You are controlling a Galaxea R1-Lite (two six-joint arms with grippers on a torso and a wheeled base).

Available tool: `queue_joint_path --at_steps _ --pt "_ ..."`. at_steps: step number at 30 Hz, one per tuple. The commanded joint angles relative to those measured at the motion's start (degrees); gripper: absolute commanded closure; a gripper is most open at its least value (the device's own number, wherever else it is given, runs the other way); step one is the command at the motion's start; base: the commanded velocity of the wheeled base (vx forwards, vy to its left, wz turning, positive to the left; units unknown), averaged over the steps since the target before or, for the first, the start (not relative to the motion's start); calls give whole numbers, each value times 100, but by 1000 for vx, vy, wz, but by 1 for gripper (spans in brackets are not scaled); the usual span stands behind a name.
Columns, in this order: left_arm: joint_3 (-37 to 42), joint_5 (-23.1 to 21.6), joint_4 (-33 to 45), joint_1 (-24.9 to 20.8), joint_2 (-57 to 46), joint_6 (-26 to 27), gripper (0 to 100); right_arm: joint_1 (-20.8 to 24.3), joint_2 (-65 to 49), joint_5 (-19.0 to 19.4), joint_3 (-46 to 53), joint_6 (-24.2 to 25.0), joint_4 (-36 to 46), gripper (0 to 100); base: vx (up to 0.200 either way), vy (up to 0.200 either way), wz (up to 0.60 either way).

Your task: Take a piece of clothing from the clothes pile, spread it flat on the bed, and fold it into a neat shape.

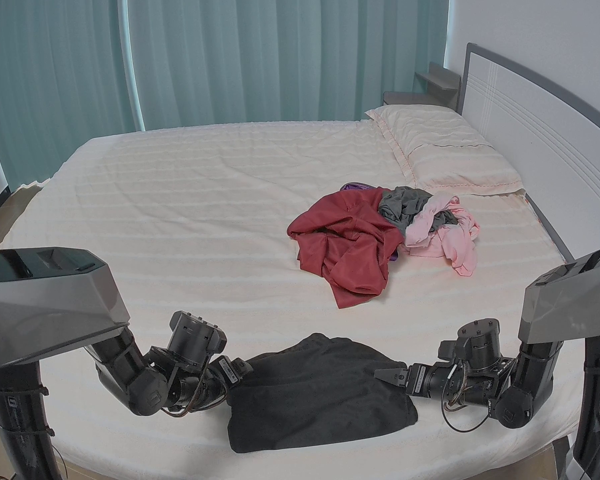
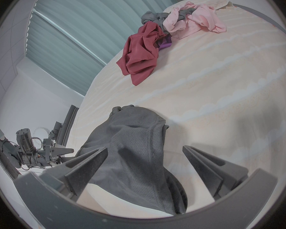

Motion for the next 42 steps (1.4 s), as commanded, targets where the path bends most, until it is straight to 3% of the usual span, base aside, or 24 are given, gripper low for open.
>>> queue_joint_path --at_steps 1,2,11,24,33,42 --pt "-133 52 -12 2 255 0 0 26 3 2 0 5 -2 0 0 0 0" --pt "-151 52 -3 2 255 0 100 26 -6 2 0 5 -2 0 0 0 0" --pt "-168 553 -408 169 255 9 100 44 20 2 18 -4 -2 0 0 0 0" --pt "78 509 -838 327 194 167 100 52 20 2 9 -4 -2 0 0 0 0" --pt "342 500 -2104 626 369 422 100 52 20 2 9 5 -2 0 0 0 0" --pt "482 509 -2104 731 589 818 100 52 20 2 9 5 -2 0 0 0 0"
